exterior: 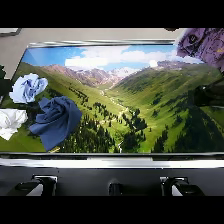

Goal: Fold the clothes and pants, and hang the long-sleeved shirts on hangers.

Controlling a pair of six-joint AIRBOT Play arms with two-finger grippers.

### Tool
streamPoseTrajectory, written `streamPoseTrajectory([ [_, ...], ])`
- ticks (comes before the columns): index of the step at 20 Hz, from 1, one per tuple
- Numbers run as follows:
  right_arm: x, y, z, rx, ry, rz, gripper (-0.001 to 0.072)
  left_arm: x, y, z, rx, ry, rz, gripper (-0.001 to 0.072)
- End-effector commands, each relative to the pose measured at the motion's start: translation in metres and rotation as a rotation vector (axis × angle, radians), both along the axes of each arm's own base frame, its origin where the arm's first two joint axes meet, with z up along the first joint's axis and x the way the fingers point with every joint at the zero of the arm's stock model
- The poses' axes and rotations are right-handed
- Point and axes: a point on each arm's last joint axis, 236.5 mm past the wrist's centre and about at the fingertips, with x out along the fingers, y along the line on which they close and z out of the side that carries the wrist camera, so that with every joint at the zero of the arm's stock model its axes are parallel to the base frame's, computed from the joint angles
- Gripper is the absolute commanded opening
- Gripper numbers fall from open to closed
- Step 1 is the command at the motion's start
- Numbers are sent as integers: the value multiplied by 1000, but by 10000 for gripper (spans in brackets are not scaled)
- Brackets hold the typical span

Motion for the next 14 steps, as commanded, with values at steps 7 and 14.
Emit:
streamPoseTrajectory([
  [7,0,0,0,0,0,1,32,3,0,-2,0,3,0,19],
  [14,0,0,0,0,0,1,32,5,1,-2,-1,-3,3,63],
])
